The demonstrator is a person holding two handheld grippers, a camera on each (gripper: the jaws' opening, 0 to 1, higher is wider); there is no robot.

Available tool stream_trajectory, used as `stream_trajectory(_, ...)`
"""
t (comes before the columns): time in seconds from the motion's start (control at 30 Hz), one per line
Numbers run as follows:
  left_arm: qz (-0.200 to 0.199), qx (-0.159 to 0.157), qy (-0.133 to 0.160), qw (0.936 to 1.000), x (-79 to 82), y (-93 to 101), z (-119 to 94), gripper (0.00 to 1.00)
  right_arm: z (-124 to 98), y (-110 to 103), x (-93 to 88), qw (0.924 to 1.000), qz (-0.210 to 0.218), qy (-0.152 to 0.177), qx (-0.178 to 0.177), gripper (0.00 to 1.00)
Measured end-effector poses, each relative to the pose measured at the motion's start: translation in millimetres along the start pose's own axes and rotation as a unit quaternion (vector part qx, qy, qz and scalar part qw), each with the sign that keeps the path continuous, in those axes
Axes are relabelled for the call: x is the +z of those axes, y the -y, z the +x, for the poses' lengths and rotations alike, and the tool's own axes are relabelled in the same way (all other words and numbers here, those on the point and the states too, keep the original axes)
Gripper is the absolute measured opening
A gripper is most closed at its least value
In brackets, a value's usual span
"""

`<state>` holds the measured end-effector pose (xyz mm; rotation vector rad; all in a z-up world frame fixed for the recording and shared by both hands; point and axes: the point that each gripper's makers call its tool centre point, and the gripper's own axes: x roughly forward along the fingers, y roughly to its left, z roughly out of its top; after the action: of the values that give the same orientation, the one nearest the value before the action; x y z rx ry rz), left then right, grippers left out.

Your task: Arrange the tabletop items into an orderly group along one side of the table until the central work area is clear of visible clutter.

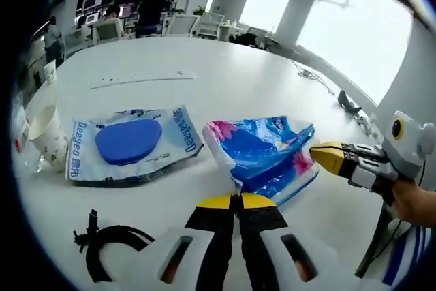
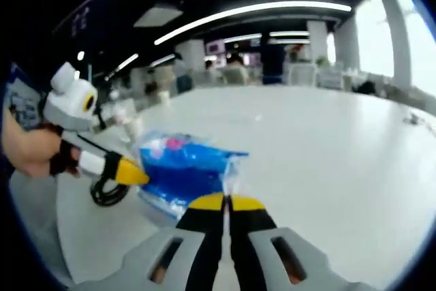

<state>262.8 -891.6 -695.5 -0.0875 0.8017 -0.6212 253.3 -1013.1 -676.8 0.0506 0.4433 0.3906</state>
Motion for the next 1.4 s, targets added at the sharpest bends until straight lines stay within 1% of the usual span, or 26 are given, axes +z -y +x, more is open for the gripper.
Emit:
stream_trajectory(0.1, 0.008, -0.007, 0.008, 0.9999, 10.5, 2.9, 7, 0.01, 3, 9, 5.1, 0.9999, 0.000, 0.003, -0.012, 0.00)
stream_trajectory(0.17, 0.020, -0.008, 0.017, 0.9996, 18.6, 2.9, 13, 0.01, 6, 15, 8.1, 0.9998, 0.004, 0.006, -0.018, 0.00)
stream_trajectory(0.27, 0.022, -0.004, 0.018, 0.9996, 26.8, -1.8, 26, 0.01, 15, 22, 9.9, 0.9996, 0.009, 0.004, -0.027, 0.00)
stream_trajectory(0.43, 0.030, 0.002, 0.015, 0.9995, 35.4, -6.1, 42, 0.01, 26, 33, 8.1, 0.9992, 0.011, -0.003, -0.038, 0.00)
stream_trajectory(0.57, 0.014, 0.007, 0.010, 0.9998, 35.6, -8.1, 53, 0.01, 37, 45, 6.9, 0.9990, 0.013, -0.011, -0.041, 0.00)
stream_trajectory(0.67, 0.010, 0.018, 0.006, 0.9998, 35.3, -10.4, 56, 0.02, 47, 48, 4.3, 0.9989, 0.013, -0.021, -0.039, 0.00)
stream_trajectory(0.8, 0.003, 0.035, -0.006, 0.9994, 33.0, -16.0, 60, 0.02, 59, 50, -1.0, 0.9988, 0.012, -0.032, -0.036, 0.00)
stream_trajectory(0.93, -0.007, 0.052, -0.018, 0.9985, 31.6, -23.5, 63, 0.02, 64, 47, -2.3, 0.9987, 0.011, -0.036, -0.035, 0.00)
stream_trajectory(1.1, -0.014, 0.059, -0.026, 0.9978, 31.8, -26.3, 68, 0.02, 69, 50, -7.9, 0.9980, 0.020, -0.043, -0.041, 0.00)
stream_trajectory(1.23, -0.020, 0.064, -0.029, 0.9973, 30.3, -27.2, 67, 0.02, 73, 51, -9.5, 0.9979, 0.021, -0.046, -0.040, 0.00)
stream_trajectory(1.33, -0.019, 0.064, -0.031, 0.9973, 28.8, -26.8, 66, 0.03, 74, 52, -11.6, 0.9975, 0.027, -0.049, -0.044, 0.00)
stream_trajectory(1.4, -0.026, 0.065, -0.030, 0.9971, 28.5, -26.3, 65, 0.04, 75, 52, -10.8, 0.9973, 0.029, -0.048, -0.047, 0.00)
